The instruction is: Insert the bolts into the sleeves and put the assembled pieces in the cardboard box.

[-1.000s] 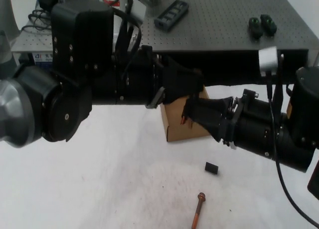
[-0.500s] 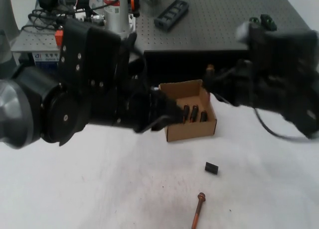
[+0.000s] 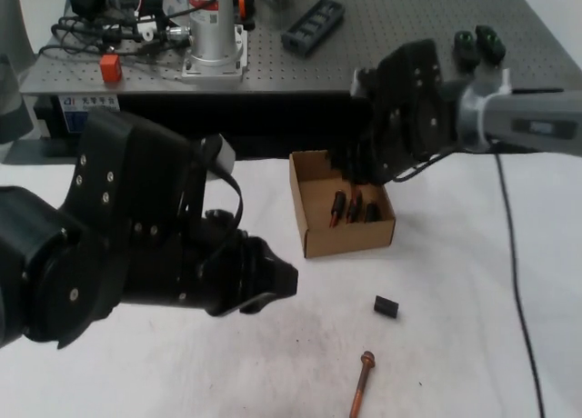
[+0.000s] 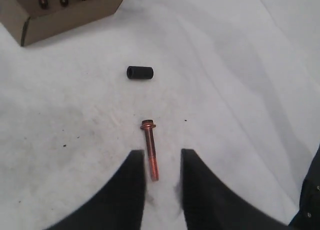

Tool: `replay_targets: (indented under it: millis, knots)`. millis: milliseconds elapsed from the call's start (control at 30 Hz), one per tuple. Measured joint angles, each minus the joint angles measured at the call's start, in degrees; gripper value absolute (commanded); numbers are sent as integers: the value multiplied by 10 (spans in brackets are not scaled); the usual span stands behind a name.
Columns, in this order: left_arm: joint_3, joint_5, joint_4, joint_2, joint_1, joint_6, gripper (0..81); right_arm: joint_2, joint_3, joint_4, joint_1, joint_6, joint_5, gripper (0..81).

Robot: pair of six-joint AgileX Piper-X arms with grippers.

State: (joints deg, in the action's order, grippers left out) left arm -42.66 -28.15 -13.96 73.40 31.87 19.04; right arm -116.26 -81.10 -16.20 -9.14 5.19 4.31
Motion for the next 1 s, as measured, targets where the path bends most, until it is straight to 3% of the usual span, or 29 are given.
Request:
replay_targets:
  millis: [67, 200, 267, 433, 667, 833, 1000]
  knots:
    - [0, 4, 0, 0, 0, 0, 258, -23, -23, -23, -2, -1, -1, 60]
    - [0, 16, 0, 0, 0, 0, 314, -57, -50, -58, -2, -3, 4, 309]
    - [0, 20, 5, 6, 0, 0, 318, -61, -52, -66, -2, -3, 17, 388]
    - [-26, 20, 8, 79, 12, -13, 318, -57, -56, -69, -2, 1, 53, 329]
    - [-162, 49, -59, 202, 92, -42, 318, 88, -41, -109, 34, -4, 67, 324]
    - [-268, 127, -158, 296, 126, -95, 318, 226, 64, -117, 70, -8, 67, 324]
    - [-356, 144, -244, 375, 131, -106, 318, 367, 200, -129, 122, -11, 66, 324]
